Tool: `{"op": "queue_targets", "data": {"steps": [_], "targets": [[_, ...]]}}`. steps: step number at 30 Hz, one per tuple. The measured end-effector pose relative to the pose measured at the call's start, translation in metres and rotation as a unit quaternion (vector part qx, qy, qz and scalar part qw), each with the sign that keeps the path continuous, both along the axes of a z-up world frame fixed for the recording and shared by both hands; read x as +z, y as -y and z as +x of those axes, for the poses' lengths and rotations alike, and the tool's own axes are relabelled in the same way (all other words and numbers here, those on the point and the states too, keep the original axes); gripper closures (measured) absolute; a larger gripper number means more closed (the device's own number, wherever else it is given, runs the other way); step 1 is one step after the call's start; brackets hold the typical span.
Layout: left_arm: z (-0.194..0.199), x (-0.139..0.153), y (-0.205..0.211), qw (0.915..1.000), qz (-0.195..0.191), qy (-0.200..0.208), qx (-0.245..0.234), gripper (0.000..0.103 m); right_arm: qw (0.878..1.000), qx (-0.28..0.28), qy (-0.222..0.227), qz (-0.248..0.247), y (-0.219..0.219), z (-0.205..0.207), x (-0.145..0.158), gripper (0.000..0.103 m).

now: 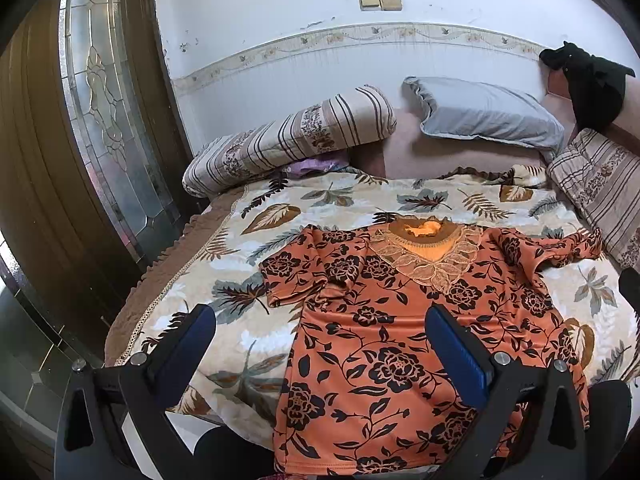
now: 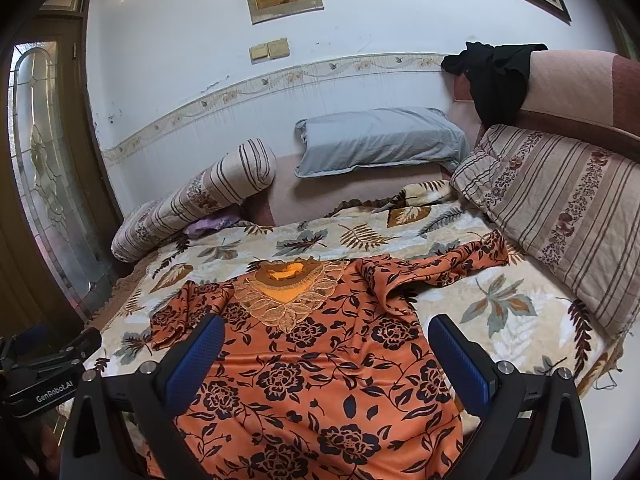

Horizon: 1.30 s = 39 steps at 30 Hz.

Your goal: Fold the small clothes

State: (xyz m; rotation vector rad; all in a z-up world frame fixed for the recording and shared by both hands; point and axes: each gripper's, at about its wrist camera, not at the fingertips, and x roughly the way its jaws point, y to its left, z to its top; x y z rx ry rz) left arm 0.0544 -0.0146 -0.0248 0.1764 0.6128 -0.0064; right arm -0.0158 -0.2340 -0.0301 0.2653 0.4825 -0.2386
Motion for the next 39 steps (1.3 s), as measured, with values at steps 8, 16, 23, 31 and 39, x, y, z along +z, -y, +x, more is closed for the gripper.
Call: {"op": "queue_targets", "data": {"steps": [8, 16, 23, 31, 39], "targets": [[0.004, 0.005, 0.001, 0.9999, 0.007, -0.001, 0.009, 0.000, 1.000, 0.001, -0.003, 0.014, 0.008, 0.006, -0.004, 0.000], [0.001, 0.010, 0.005, 0.9999, 0.011, 0.003, 0.008, 0.000, 1.000, 0.001, -0.003, 0.014, 0.007, 0.005, -0.001, 0.000], [0.004, 0.011, -0.004, 0.9998, 0.010, 0.000, 0.018, 0.000, 1.000, 0.005, -0.005, 0.014, 0.006, 0.005, -0.001, 0.000], [0.009, 0.012, -0.021, 0.9993, 0.003, 0.006, 0.036, 0.000, 1.000, 0.013, -0.011, 0.007, -0.005, 0.006, 0.001, 0.000], [0.015, 0.012, -0.039, 0.9982, -0.004, 0.010, 0.059, 0.000, 1.000, 0.019, -0.017, 0.001, -0.012, 0.015, 0.002, 0.000]]}}
